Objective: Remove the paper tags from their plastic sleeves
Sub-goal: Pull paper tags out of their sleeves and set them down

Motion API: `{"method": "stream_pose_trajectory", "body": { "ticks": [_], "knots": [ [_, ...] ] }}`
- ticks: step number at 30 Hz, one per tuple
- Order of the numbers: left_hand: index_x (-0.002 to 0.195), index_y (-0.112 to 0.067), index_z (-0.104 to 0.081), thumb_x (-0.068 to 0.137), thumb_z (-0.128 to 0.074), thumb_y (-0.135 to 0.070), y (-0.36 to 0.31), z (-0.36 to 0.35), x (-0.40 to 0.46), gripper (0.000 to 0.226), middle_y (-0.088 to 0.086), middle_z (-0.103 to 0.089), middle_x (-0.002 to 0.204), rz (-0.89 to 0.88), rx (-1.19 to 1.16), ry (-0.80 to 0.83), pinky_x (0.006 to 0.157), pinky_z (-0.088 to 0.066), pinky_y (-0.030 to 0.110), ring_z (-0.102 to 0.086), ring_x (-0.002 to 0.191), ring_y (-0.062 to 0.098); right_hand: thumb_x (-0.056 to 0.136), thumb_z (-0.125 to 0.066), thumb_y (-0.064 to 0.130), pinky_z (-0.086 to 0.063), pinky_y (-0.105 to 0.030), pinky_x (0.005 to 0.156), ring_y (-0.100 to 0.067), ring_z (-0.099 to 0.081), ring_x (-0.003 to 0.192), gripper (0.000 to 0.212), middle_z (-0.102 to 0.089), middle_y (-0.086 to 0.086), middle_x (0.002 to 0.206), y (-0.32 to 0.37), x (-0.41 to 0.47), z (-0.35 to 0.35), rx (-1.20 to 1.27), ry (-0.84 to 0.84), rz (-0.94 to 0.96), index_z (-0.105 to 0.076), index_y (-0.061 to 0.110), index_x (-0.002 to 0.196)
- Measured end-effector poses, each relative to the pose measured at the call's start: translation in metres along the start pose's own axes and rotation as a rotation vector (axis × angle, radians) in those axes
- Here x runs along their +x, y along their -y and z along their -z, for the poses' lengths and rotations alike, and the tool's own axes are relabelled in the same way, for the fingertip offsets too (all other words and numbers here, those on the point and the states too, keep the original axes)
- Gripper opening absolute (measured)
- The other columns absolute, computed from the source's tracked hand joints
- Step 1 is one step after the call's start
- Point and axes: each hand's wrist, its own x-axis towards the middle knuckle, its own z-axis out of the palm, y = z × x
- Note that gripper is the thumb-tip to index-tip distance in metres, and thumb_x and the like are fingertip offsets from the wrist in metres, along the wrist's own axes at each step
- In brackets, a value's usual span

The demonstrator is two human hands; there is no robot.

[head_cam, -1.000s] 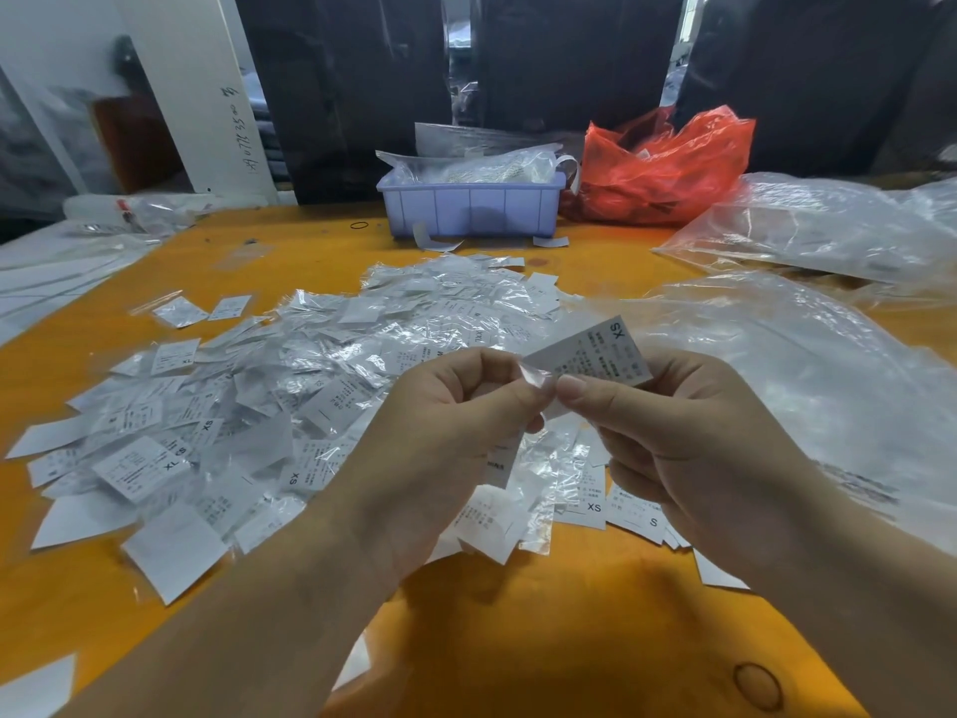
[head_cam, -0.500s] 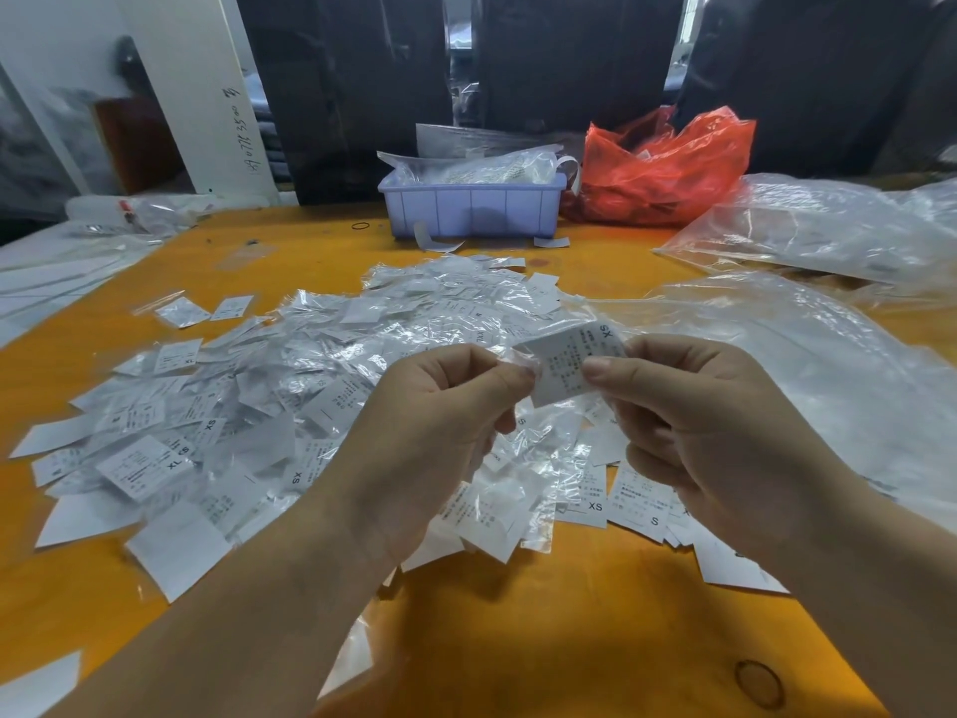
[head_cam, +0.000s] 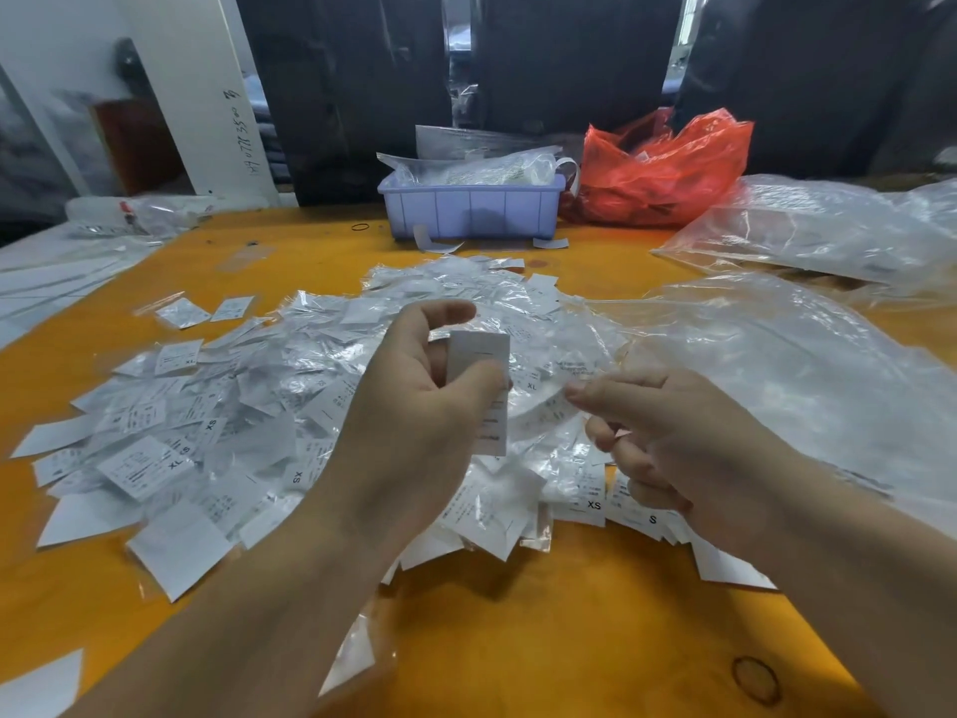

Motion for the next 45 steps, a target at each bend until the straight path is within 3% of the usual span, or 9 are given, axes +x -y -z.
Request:
{"method": "stream_pose_trajectory", "body": {
  "ticks": [6,15,20,24,31,37,40,42,45],
  "knots": [
    [0.1,-0.03,-0.062,0.088,-0.07,-0.017,0.001,0.0,0.001,0.019,-0.007,-0.072,0.084,0.01,0.006,0.016,0.056,-0.05,0.012,-0.068,0.076,0.002,0.092,-0.048,0.007,-0.024,-0.024,0.04,-0.011,-0.03,0.046,0.017,-0.044,-0.006,0.069,0.005,0.003,0.006,0.158,-0.059,0.086,-0.056,0.01,0.108],
    [0.099,-0.033,-0.066,0.094,-0.061,-0.012,0.006,-0.002,0.001,0.022,-0.007,-0.071,0.079,0.001,0.015,0.13,0.057,-0.053,0.02,-0.065,0.067,0.005,0.076,-0.041,-0.029,-0.048,-0.028,0.055,-0.018,-0.058,0.06,0.06,-0.061,-0.011,0.076,0.006,0.001,0.005,0.257,0.037,0.157,-0.055,0.011,0.117],
    [0.095,-0.045,-0.061,0.093,-0.054,-0.018,0.003,-0.003,-0.003,0.028,0.017,-0.066,0.079,-0.081,0.139,0.174,0.053,-0.046,0.039,-0.056,0.067,0.04,0.061,-0.07,-0.005,-0.055,-0.03,0.058,-0.026,-0.069,0.067,0.064,-0.069,-0.013,0.077,0.006,-0.005,0.001,0.266,0.097,0.267,-0.053,0.012,0.12],
    [0.081,-0.033,-0.068,0.082,-0.051,-0.033,0.001,-0.005,-0.007,0.018,0.005,-0.063,0.068,-0.133,0.247,0.241,0.048,-0.041,0.03,-0.053,0.054,0.018,0.067,-0.077,-0.005,-0.057,-0.029,0.058,-0.027,-0.071,0.071,0.062,-0.07,-0.013,0.079,0.004,-0.011,-0.004,0.051,0.025,0.39,-0.053,0.016,0.12],
    [0.082,-0.032,-0.068,0.081,-0.059,-0.05,0.001,-0.006,-0.007,0.021,-0.013,-0.068,0.077,-0.091,0.286,0.243,0.064,-0.044,0.018,-0.064,0.076,0.003,0.059,-0.076,0.017,-0.058,-0.028,0.058,-0.026,-0.07,0.072,0.065,-0.068,-0.012,0.079,0.004,-0.014,-0.009,-0.041,0.015,0.452,-0.052,0.018,0.119],
    [0.081,-0.027,-0.069,0.088,-0.063,-0.037,0.0,-0.004,-0.005,0.014,0.0,-0.067,0.073,-0.062,0.138,0.23,0.055,-0.046,0.017,-0.059,0.062,0.006,0.058,-0.077,0.004,-0.054,-0.026,0.052,-0.024,-0.07,0.066,0.069,-0.067,-0.018,0.086,0.008,-0.006,-0.003,0.328,0.064,0.168,-0.052,0.012,0.121],
    [0.081,-0.025,-0.068,0.094,-0.062,-0.026,0.0,-0.004,-0.006,0.015,-0.001,-0.068,0.075,-0.069,0.121,0.218,0.054,-0.046,0.012,-0.06,0.062,0.007,0.059,-0.08,-0.001,-0.048,-0.023,0.047,-0.014,-0.06,0.055,0.05,-0.062,-0.008,0.076,0.01,-0.005,0.004,0.4,0.183,0.014,-0.059,0.008,0.104],
    [0.082,-0.027,-0.068,0.093,-0.062,-0.031,-0.002,-0.004,-0.006,0.014,0.0,-0.068,0.075,-0.077,0.12,0.226,0.054,-0.047,0.013,-0.061,0.065,0.011,0.063,-0.074,0.013,-0.044,-0.022,0.047,-0.011,-0.052,0.054,0.034,-0.057,-0.003,0.069,0.01,-0.007,0.006,0.323,0.293,-0.02,-0.066,0.008,0.095],
    [0.083,-0.029,-0.07,0.084,-0.055,-0.034,-0.003,-0.004,-0.006,0.016,-0.005,-0.068,0.075,-0.066,0.076,0.238,0.052,-0.044,0.01,-0.059,0.062,0.0,0.067,-0.074,0.015,-0.037,-0.021,0.044,-0.011,-0.045,0.052,0.012,-0.051,-0.003,0.06,0.009,-0.008,0.005,0.233,0.356,0.011,-0.072,0.009,0.078]
  ]
}}
